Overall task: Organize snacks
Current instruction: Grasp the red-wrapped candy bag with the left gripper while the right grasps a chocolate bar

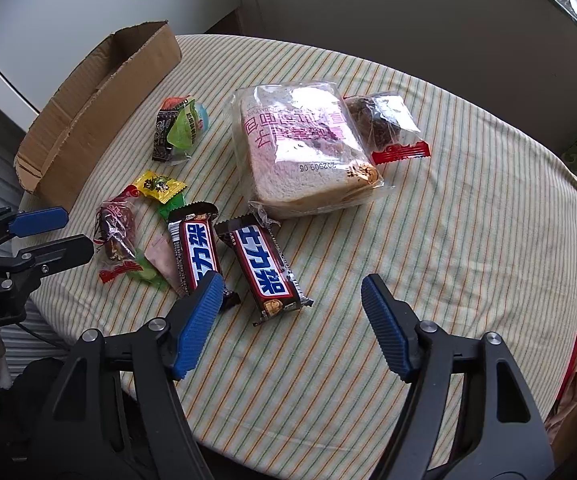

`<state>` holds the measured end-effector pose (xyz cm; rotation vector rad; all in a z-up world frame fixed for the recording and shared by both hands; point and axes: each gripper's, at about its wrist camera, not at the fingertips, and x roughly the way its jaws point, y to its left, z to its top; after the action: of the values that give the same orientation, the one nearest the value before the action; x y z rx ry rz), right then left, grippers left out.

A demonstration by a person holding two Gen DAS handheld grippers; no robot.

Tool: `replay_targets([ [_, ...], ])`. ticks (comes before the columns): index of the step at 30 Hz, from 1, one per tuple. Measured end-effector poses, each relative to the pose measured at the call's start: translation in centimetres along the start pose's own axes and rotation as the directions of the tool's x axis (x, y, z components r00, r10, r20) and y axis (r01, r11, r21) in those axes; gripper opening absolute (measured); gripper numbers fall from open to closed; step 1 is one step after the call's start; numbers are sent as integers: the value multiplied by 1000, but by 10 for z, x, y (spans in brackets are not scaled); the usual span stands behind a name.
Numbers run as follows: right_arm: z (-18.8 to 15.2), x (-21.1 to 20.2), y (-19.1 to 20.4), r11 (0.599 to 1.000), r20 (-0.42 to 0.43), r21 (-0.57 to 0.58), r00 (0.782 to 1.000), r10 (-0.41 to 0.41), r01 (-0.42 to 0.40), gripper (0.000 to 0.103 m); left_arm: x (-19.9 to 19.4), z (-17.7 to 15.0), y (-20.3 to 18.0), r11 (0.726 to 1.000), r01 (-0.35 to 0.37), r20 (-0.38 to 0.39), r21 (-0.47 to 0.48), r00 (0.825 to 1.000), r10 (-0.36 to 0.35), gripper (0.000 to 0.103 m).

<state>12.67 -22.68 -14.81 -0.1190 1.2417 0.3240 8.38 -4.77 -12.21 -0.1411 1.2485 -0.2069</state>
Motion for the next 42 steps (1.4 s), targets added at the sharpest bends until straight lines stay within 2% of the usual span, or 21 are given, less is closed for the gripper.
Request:
replay_targets([
  [6,10,15,7,999,-39,-45,999,5,-7,67,14,2,7,999,9,-38,-35,999,-11,59],
  [10,16,28,13,998,-68,-68,998,-8,3,58,21,2,7,999,4,-41,-44,999,-6,58],
  [14,20,39,17,997,-84,-82,996,-11,4,56,24,0,11,998,7,-60,-55,998,-10,52],
  [18,22,47,22,996,-94,-93,995,-12,3,55,25,-1,15,998,13,-61,-68,998,-18,51],
  [22,26,58,25,995,-107,-96,994,2,-13,44,28,1,18,996,25,-66,-80,997,-30,47],
  [25,27,61,30,994,-108,-104,994,9,-20,37,32,4,19,995,22,-64,-96,998,-28,38],
  [28,30,63,30,995,-105,-82,994,40,-48,32,31,3,18,996,20,-61,-84,998,-25,34],
  [33,31,59,25,996,-95,-54,993,68,-74,30,27,2,20,997,15,-52,-69,998,-18,29],
  [42,26,38,10,996,-62,-14,995,83,-84,30,22,2,12,999,14,-29,-52,999,-16,28],
])
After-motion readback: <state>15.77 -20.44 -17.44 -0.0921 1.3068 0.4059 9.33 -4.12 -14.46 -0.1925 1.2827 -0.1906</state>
